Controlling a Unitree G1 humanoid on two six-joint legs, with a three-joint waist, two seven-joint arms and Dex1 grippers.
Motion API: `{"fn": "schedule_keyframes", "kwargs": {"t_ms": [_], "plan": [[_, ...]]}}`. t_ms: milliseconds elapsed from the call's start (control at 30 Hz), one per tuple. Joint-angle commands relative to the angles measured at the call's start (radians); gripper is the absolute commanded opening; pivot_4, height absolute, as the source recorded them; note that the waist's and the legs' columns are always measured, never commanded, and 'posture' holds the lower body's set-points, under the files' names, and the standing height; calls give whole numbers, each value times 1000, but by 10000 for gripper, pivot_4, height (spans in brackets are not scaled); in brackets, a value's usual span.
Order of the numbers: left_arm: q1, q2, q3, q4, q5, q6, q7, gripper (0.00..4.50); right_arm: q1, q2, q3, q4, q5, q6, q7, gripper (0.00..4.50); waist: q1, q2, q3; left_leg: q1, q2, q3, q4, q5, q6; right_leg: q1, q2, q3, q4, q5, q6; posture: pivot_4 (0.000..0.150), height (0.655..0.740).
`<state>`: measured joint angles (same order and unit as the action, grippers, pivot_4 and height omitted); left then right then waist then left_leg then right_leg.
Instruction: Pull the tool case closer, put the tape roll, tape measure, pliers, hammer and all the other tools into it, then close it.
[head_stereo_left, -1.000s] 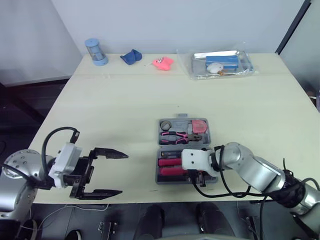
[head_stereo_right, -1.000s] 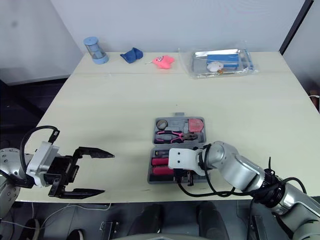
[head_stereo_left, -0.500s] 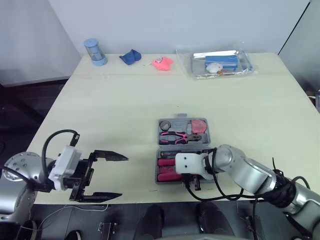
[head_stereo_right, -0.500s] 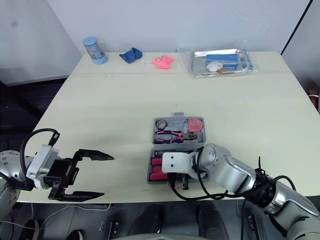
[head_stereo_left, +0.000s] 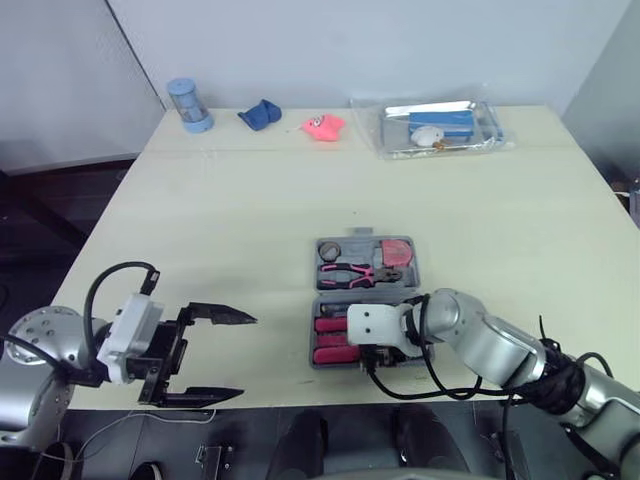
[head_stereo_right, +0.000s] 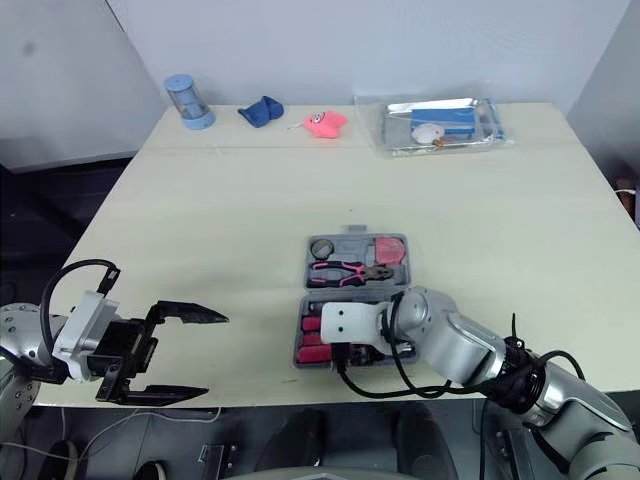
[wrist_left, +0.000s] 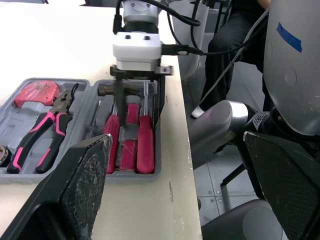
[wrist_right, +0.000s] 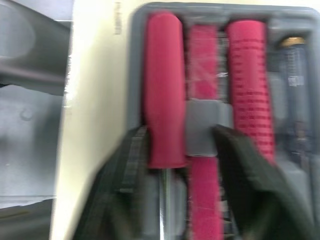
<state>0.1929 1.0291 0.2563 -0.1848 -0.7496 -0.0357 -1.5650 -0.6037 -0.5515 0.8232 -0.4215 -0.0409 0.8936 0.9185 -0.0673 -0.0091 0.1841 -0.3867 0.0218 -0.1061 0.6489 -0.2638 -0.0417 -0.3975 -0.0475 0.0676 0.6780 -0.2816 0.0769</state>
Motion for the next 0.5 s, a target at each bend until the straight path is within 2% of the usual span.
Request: {"fn": "schedule_keyframes", "kwargs": {"t_ms": [33, 67, 233, 367, 400, 433, 500], "plan": [[4, 3, 12, -15, -17, -16, -49, 45000, 12, 4, -30, -30, 26, 2, 12, 39170, 1, 0, 0, 0, 0, 0, 0, 0, 0, 0, 0, 0, 0, 0, 0, 1500, 7400], [5, 2, 13, -16, -16, -16, -49, 45000, 14, 2, -45, -40, 33, 1, 15, 42410, 1, 0, 0, 0, 0, 0, 0, 0, 0, 0, 0, 0, 0, 0, 0, 1500, 7400], [4, -5, 14, -17, -14, -14, -49, 45000, 60, 7, -144, -69, 87, -46, 10, 42410, 1, 0, 0, 0, 0, 0, 0, 0, 0, 0, 0, 0, 0, 0, 0, 1500, 7400], [2, -11, 15, -19, -11, -11, -49, 45000, 154, 34, -267, -44, 181, -204, 25, 42410, 1, 0, 0, 0, 0, 0, 0, 0, 0, 0, 0, 0, 0, 0, 0, 1500, 7400], [0, -13, 14, -18, -9, -11, -49, 45000, 173, 27, -280, -27, 196, -253, 46, 37136, 1, 0, 0, 0, 0, 0, 0, 0, 0, 0, 0, 0, 0, 0, 0, 1500, 7400], [-1, -15, 12, -17, -7, -11, -49, 45000, 187, 17, -283, -11, 196, -285, 59, 34408, 1, 0, 0, 0, 0, 0, 0, 0, 0, 0, 0, 0, 0, 0, 0, 1500, 7400], [-4, -19, 11, -19, -5, -8, -49, 45000, 214, 8, -284, 40, 193, -365, 79, 24980, 1, -1, 0, 0, 0, 0, 0, 0, 0, 0, 0, 0, 0, 0, 0, 1500, 7400]]}}
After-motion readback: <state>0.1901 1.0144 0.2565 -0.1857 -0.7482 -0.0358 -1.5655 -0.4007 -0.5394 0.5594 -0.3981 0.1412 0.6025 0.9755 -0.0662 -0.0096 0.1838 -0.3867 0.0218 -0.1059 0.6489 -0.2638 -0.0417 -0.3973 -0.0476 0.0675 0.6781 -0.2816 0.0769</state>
